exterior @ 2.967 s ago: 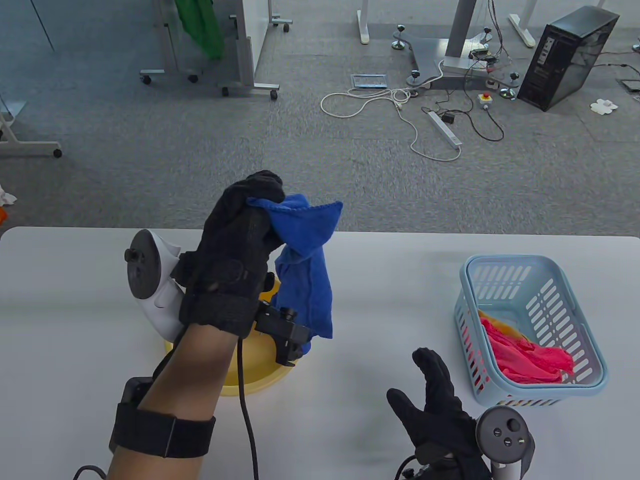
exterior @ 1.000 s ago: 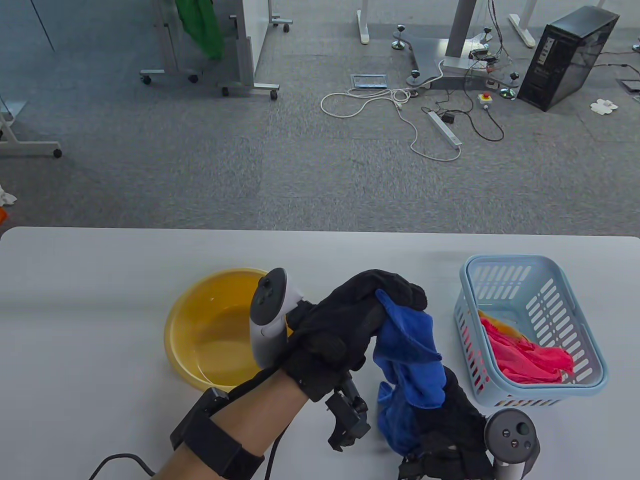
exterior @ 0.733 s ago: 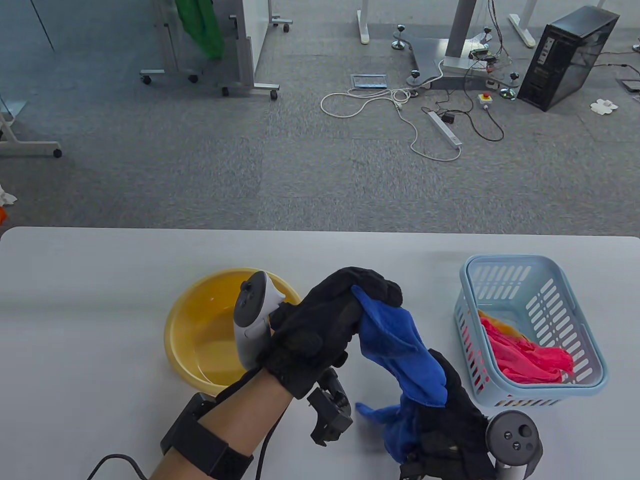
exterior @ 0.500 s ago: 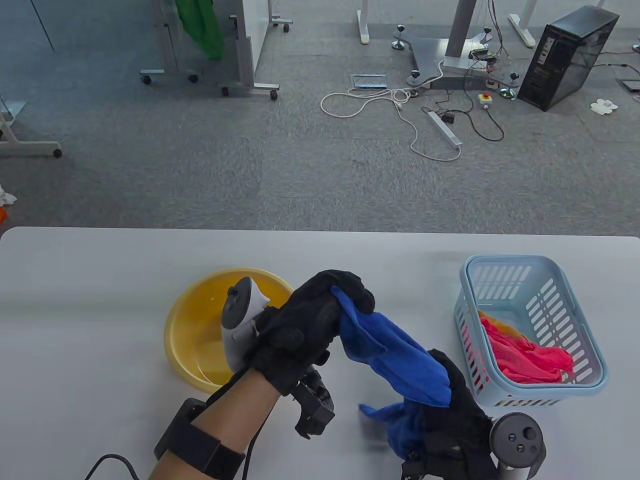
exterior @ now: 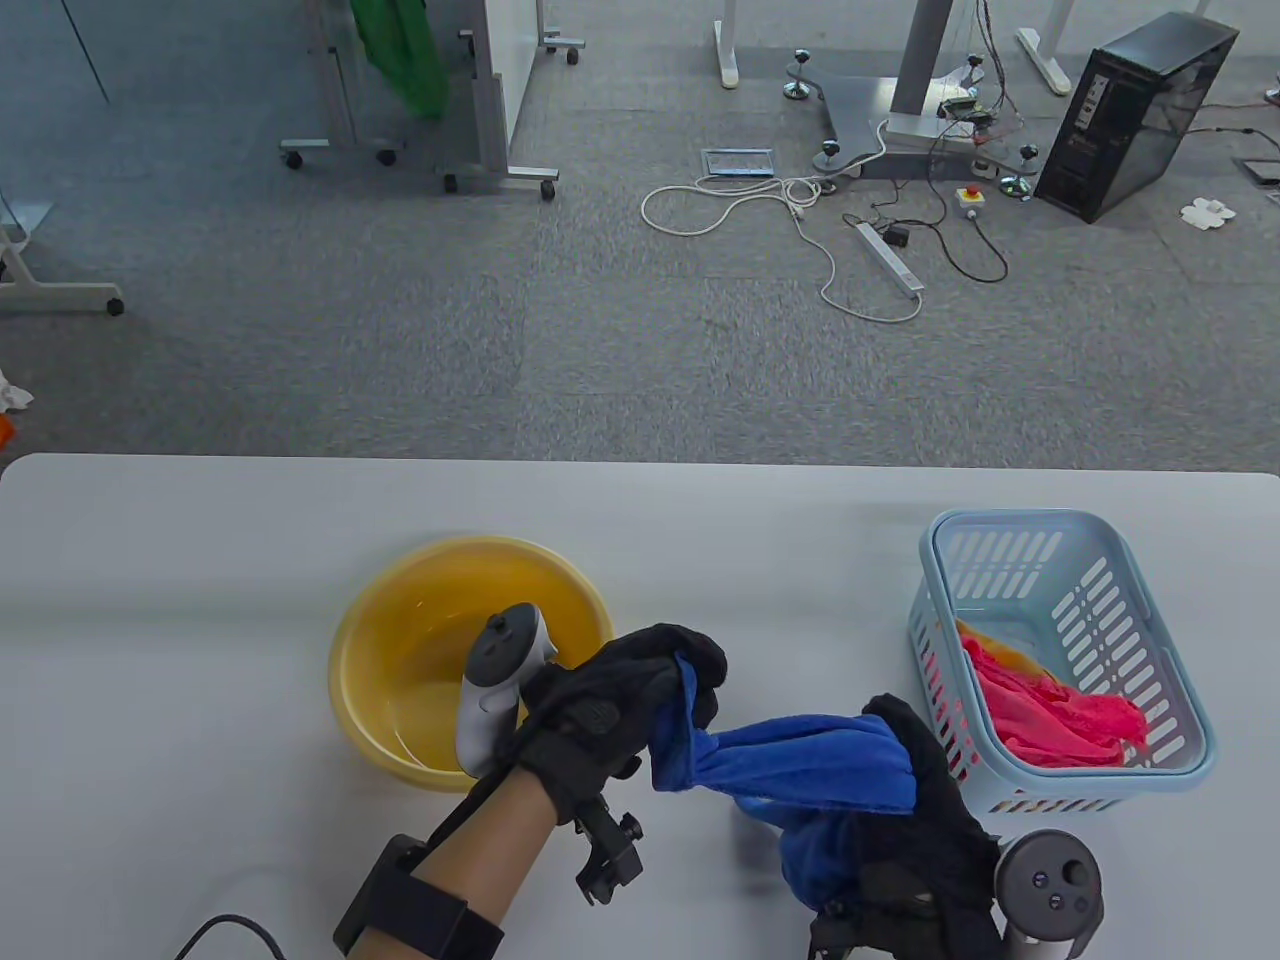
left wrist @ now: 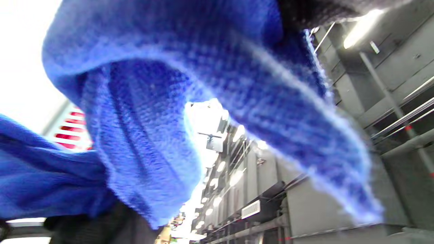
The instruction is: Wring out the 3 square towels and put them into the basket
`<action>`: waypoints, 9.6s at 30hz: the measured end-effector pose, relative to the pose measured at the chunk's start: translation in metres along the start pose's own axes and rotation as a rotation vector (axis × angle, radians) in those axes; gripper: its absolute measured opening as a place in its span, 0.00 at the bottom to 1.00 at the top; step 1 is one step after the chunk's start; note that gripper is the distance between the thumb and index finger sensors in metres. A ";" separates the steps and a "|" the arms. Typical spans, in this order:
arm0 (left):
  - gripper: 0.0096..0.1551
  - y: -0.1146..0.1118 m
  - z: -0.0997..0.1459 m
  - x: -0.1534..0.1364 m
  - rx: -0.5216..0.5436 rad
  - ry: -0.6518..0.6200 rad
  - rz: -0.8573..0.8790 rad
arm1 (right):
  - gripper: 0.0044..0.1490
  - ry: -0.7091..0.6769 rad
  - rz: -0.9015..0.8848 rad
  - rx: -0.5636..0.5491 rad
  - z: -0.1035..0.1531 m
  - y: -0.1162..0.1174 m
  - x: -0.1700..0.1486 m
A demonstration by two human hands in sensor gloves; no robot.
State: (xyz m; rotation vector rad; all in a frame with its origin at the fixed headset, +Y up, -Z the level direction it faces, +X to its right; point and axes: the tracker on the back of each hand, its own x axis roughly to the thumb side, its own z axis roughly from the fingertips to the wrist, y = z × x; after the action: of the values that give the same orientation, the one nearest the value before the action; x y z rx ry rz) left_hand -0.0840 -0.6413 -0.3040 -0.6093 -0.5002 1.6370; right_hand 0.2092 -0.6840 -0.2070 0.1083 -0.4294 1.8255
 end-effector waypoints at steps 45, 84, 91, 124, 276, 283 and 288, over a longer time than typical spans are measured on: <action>0.33 -0.028 0.013 -0.137 0.258 -0.048 -0.607 | 0.35 -0.009 -0.018 -0.017 -0.001 -0.004 0.000; 0.79 -0.054 0.006 -0.132 -0.090 -0.112 -0.432 | 0.35 -0.147 -0.085 0.132 0.005 0.018 0.023; 0.70 -0.058 0.004 -0.133 -0.177 -0.066 -0.360 | 0.35 -0.205 -0.055 0.222 0.007 0.029 0.029; 0.30 -0.020 0.023 -0.101 0.155 -0.196 -0.343 | 0.35 -0.098 -0.138 0.037 0.001 -0.008 0.021; 0.44 -0.046 0.037 -0.099 0.243 -0.037 -0.079 | 0.55 -0.424 0.819 0.135 0.033 0.075 0.034; 0.40 -0.042 0.039 -0.097 0.300 -0.081 -0.159 | 0.59 -0.274 0.598 0.251 0.024 0.071 0.022; 0.37 -0.043 0.040 -0.091 0.357 -0.143 -0.261 | 0.62 -0.173 0.456 0.317 0.019 0.068 0.014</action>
State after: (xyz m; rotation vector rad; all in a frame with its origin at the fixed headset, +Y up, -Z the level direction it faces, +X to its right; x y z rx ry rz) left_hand -0.0680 -0.7242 -0.2361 -0.1545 -0.3609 1.4778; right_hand 0.1379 -0.6942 -0.2020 0.4176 -0.2953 2.3364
